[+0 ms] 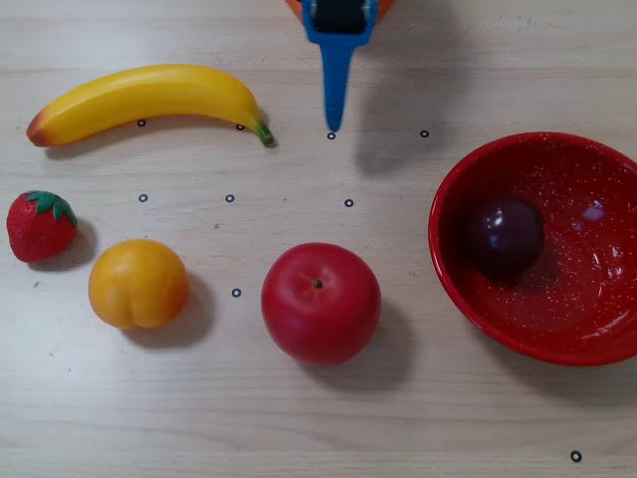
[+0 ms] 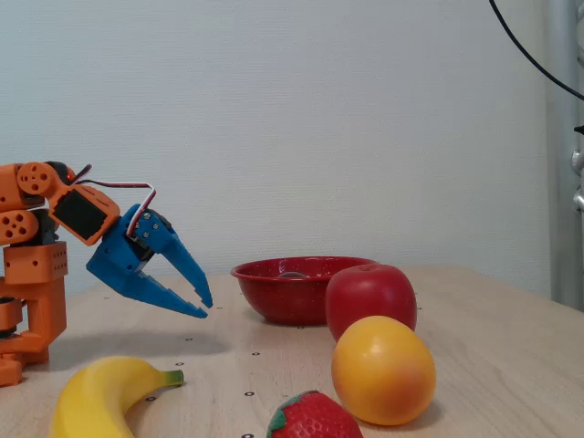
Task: Put plum in the red bowl.
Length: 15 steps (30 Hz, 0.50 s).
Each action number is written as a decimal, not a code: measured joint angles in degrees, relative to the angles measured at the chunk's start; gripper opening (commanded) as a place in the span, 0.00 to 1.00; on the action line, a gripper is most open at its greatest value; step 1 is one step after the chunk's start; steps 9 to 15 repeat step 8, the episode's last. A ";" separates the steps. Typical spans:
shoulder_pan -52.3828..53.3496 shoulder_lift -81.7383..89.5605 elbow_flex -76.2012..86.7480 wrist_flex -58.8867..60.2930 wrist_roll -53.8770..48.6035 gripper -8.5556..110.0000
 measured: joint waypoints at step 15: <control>-0.62 0.00 0.00 0.00 -0.26 0.07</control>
